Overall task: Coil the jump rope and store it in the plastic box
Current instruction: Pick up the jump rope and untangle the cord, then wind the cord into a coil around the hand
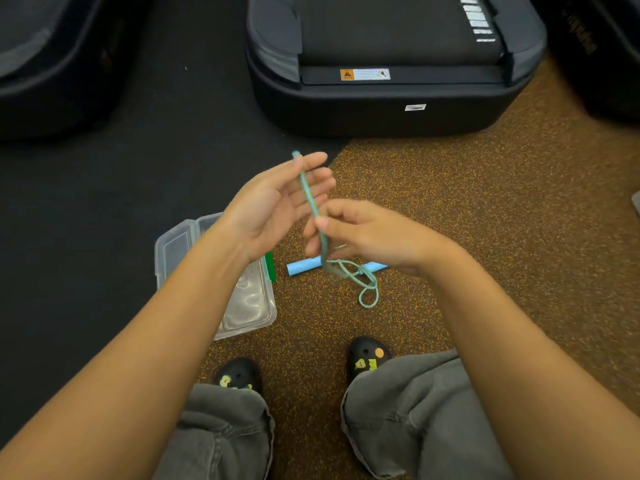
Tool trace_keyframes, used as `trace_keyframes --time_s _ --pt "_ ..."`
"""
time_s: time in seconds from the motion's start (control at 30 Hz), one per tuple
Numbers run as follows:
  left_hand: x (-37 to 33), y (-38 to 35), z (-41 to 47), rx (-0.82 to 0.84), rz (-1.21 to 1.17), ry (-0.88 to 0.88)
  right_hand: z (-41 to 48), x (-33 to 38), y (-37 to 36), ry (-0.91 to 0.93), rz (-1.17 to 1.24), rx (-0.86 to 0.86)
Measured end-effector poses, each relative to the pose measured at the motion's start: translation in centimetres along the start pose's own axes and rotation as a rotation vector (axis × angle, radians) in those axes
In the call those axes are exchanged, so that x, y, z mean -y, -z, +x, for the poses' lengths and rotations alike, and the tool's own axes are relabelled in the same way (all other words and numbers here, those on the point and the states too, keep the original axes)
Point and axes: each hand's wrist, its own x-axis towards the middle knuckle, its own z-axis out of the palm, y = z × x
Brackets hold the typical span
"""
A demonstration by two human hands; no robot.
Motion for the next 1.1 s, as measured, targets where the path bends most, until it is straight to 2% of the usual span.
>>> trace_keyframes --time_s 0.17,0.23,0.37,0.43,0.5,0.57,0.67,0.73,0.77,0.83,0.9,1.03,1.1 --pt "1.6 -0.8 -0.9 0.316 0.277 0.197 0.3 1.2 2.3 0.161 0.605 -0.274" --pt "1.9 -0.8 -1.2 0.385 0.478 0.225 0.2 1.1 3.7 0.236 0.803 -0.418" --pt "1.8 0.4 -1.6 0.372 0.974 0.259 -0.1 0.6 6.3 0.417 1.177 -0.628" --pt "2.0 1.3 -1.5 0.311 1.070 0.293 -0.1 0.1 7.0 0.451 1.292 -0.723" --pt "2.0 1.7 -1.3 0.240 1.029 0.260 0.0 -0.5 6.9 0.334 1.230 -0.779" --pt "1.7 1.4 -1.2 0.190 0.889 0.204 0.6 -0.9 5.9 0.107 0.959 -0.717" --pt "1.2 0.7 -1.0 0.153 0.637 0.141 1.6 -1.5 3.5 -0.187 0.328 -0.428" --pt "0.9 0.4 -1.0 0.135 0.497 0.115 1.8 -1.8 1.5 -0.263 -0.149 -0.131" --pt "0.7 0.4 -1.0 0.127 0.454 0.107 1.9 -1.9 0.5 -0.261 -0.281 0.009" --pt "0.5 0.5 -1.0 0.098 0.432 0.105 2.0 -2.2 -0.8 -0.240 -0.299 0.152" --pt "0.5 0.7 -0.9 0.043 0.360 0.110 2.0 -1.9 -1.2 -0.247 -0.244 0.179" --pt "0.1 0.8 -0.6 -0.045 0.161 0.060 2.2 -2.0 -0.8 -0.251 -0.264 0.138" --pt "0.1 0.8 -0.4 -0.067 0.153 0.043 2.3 -1.8 -0.6 -0.232 -0.152 0.079"
